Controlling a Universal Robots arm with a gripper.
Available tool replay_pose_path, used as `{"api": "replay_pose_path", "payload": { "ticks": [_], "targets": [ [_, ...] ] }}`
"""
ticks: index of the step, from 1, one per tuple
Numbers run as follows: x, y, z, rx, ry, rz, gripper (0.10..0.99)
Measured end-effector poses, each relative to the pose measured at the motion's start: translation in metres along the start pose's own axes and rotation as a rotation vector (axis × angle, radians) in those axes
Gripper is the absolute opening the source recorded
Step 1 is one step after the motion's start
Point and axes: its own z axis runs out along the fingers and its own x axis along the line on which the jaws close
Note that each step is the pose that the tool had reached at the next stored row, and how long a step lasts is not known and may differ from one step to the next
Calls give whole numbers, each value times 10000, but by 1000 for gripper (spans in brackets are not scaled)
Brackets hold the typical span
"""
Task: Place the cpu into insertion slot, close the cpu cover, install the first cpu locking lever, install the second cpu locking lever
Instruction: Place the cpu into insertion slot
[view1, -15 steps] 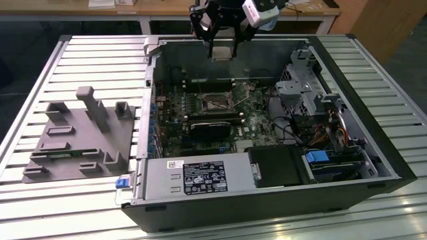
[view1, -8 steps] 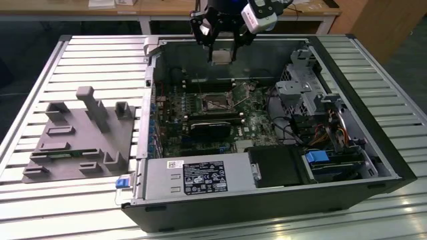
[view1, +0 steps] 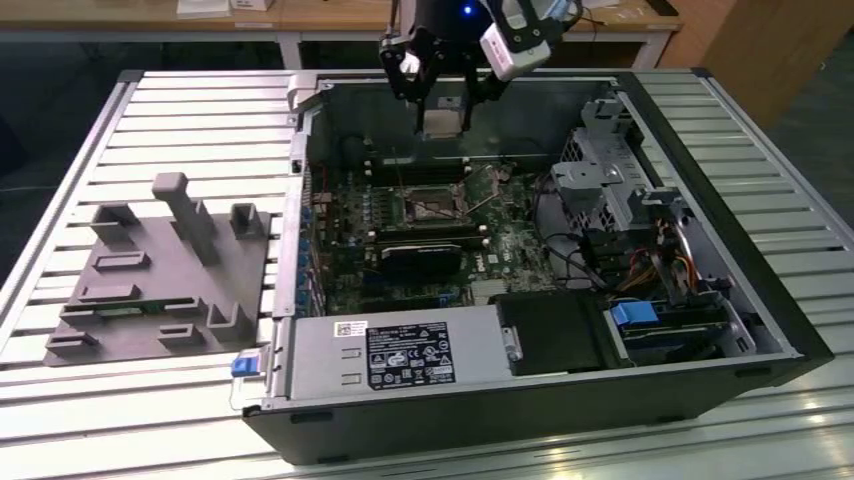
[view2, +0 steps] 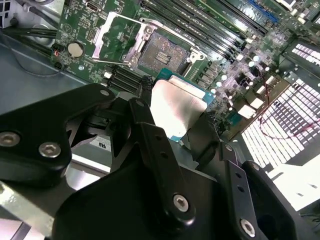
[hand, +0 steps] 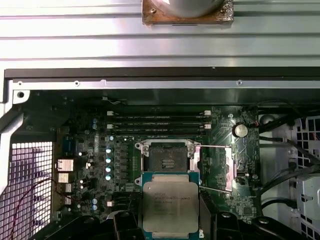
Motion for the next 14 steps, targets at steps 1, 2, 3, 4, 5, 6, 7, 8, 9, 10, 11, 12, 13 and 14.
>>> {"api": "replay_pose_path", "payload": {
  "ticks": [1, 2, 3, 4, 5, 6, 7, 8, 9, 10, 11, 12, 13, 14],
  "targets": [
    [0, -1, 16, 0, 0, 0, 537],
    [-1, -3, 32, 1, 0, 0, 537],
    [-1, -4, 51, 1, 0, 0, 537],
    [-1, -6, 68, 1, 1, 0, 537],
    [-2, -8, 87, 0, -1, 5, 537],
    [-2, -11, 125, -1, -6, 75, 537],
    [-2, -12, 138, -2, -15, 173, 537],
    [-3, -13, 148, -6, -27, 307, 537],
    [-3, -14, 158, -8, -43, 484, 537],
    [-3, -15, 167, -12, -59, 656, 537],
    [-3, -16, 175, -16, -77, 853, 537],
    [-3, -16, 182, -19, -92, 1031, 537],
    [-3, -17, 189, -23, -108, 1211, 537],
    [-4, -17, 194, -26, -124, 1390, 537]
  ]
}}
